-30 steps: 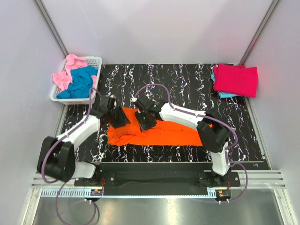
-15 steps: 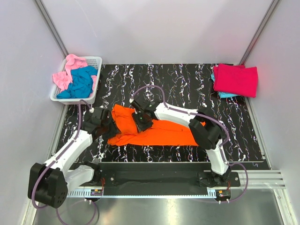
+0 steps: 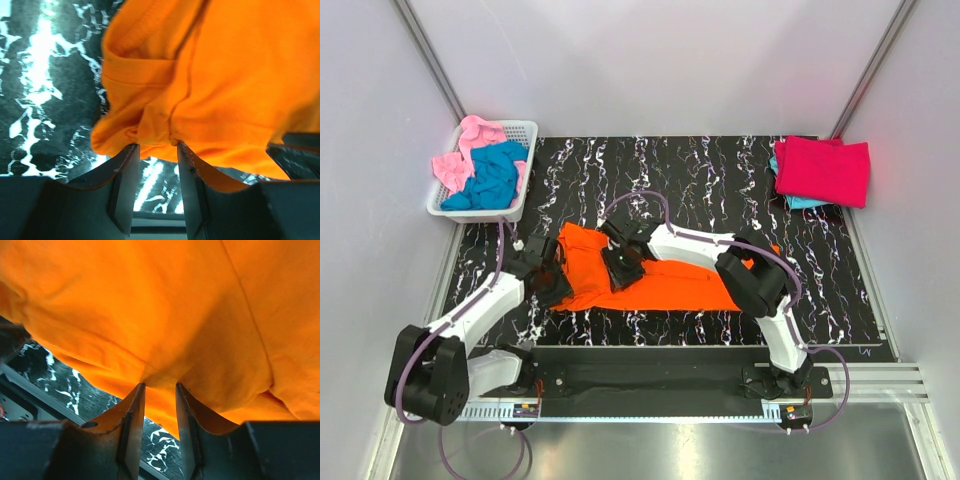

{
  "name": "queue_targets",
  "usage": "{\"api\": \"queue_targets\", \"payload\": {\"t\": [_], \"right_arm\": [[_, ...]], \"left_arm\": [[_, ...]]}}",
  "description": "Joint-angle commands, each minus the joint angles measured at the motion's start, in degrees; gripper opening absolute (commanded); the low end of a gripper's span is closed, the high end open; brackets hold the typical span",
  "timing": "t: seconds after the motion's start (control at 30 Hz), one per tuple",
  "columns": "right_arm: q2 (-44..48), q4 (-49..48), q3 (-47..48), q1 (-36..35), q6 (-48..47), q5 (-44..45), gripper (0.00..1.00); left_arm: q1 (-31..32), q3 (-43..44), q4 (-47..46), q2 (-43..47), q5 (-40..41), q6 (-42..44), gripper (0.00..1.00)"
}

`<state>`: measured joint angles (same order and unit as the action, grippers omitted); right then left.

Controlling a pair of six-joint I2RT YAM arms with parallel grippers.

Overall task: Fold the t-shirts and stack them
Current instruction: Fold the tshirt

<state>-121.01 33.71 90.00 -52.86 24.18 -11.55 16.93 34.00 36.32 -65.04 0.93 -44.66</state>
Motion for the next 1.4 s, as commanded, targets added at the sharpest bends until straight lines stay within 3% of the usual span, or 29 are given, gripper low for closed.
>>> {"api": "queue_targets", "payload": {"t": [0.0, 0.53, 0.87, 1.03, 1.1, 1.17, 1.23, 1.27, 1.3, 1.37], "right_arm": [[1.2, -2.7, -2.7, -0.4, 1.6, -2.6, 0.37], [3.1, -5.1, -12.1, -0.5, 2.5, -1.3, 0.37], [2.8, -5.5, -12.7, -0.4, 1.6, 0.2, 0.38], [5.7, -8.0, -11.4, -0.5, -0.6, 3.6, 0.53], [6.7, -8.1, -9.2, -0.5, -1.9, 5.5, 0.54], [7.4, -7.9, -7.6, -0.5, -1.9, 6.6, 0.69], [8.6, -7.7, -5.5, -0.5, -2.5, 7.2, 0.75], [8.9, -7.5, -4.6, -0.5, -2.6, 8.2, 0.93], [10.0, -7.2, -4.2, -0.5, -2.8, 8.9, 0.99], [11.1, -6.7, -3.9, -0.5, -3.3, 11.2, 1.0]], "left_arm": [[-0.1, -0.6, -1.9, -1.9, 5.0, -0.2, 0.41], [-0.1, 1.8, -0.7, -7.6, 16.5, -3.1, 0.4], [-0.1, 5.6, -0.3, -9.9, 16.8, -3.1, 0.39], [-0.1, 7.1, 0.7, -4.2, 14.2, -2.0, 0.4], [-0.1, 7.7, 1.2, -1.9, 13.0, -1.1, 0.4], [-0.1, 8.5, 2.1, 1.4, 11.6, -0.4, 0.4], [-0.1, 9.0, 3.1, 3.3, 10.4, 0.2, 0.41], [-0.1, 9.6, 3.3, 4.6, 10.1, 0.7, 0.41], [-0.1, 9.9, 3.4, 5.1, 8.8, 1.2, 0.41], [0.0, 10.9, 3.6, 5.5, 7.3, 1.9, 0.41]]}}
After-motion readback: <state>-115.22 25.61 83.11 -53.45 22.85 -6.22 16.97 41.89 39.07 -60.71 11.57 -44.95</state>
